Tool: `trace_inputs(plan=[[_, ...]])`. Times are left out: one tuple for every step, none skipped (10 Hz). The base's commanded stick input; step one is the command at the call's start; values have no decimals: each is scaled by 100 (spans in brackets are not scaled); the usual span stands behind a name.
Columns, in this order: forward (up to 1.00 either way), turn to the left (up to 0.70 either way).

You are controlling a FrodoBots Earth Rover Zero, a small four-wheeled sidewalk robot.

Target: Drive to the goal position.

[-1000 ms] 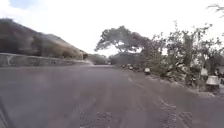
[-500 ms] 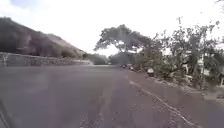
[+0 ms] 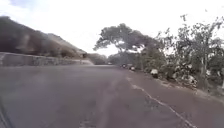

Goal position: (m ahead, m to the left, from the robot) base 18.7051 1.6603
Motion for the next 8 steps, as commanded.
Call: trace_inputs(plan=[[100,0],[100,0],[100,0],[100,1],[100,1],[100,3],[100,4],[100,5]])
